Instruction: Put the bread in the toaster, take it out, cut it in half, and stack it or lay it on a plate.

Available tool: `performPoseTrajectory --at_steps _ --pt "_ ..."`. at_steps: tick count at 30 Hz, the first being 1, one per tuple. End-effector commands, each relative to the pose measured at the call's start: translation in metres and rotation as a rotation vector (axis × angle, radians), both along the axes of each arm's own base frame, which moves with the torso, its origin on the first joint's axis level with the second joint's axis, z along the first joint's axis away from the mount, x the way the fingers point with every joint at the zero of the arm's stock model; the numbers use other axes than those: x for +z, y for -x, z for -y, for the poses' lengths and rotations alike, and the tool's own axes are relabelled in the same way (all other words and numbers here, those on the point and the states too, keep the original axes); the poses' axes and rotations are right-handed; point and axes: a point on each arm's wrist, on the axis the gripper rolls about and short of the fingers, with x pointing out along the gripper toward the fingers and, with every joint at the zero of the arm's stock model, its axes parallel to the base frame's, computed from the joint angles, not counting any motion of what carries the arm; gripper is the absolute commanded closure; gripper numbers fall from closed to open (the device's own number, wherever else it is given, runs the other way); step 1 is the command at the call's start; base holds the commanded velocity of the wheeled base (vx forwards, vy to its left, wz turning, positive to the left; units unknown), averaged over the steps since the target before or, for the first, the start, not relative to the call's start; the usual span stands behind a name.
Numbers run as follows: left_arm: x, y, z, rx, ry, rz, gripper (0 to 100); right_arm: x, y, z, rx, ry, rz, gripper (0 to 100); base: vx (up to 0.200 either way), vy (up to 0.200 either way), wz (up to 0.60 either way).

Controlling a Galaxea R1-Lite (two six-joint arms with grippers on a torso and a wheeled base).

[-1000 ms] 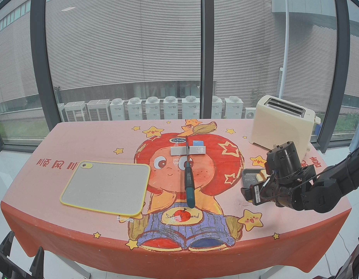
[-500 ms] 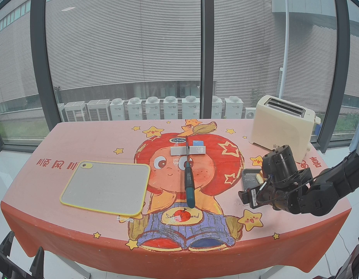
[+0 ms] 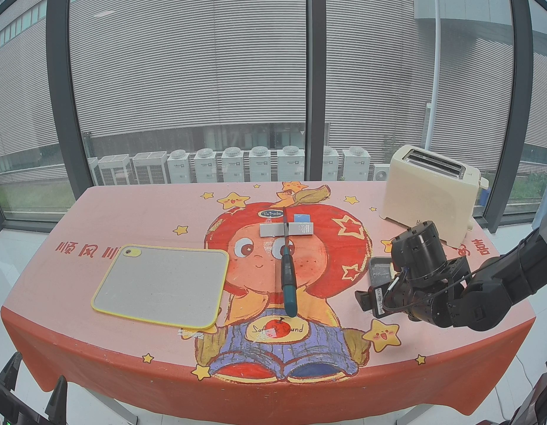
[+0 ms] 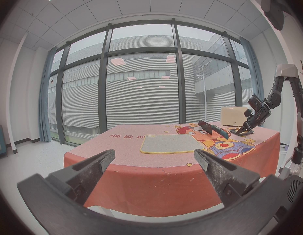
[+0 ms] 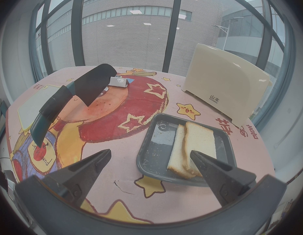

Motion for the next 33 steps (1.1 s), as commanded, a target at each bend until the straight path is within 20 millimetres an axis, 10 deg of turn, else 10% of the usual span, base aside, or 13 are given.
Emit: performPoseTrajectory --at_steps 1,33 --pt "-0.005 -0.001 0.0 0.0 0.0 -0.02 0 0.003 -0.001 -0.002 0.003 -0.008 0.009 0 0.0 0.0 0.0" --pt "-0.005 -0.001 0.0 0.0 0.0 -0.019 0 0.033 0.01 0.007 -0.001 -0.057 0.085 0 0.0 0.0 0.0"
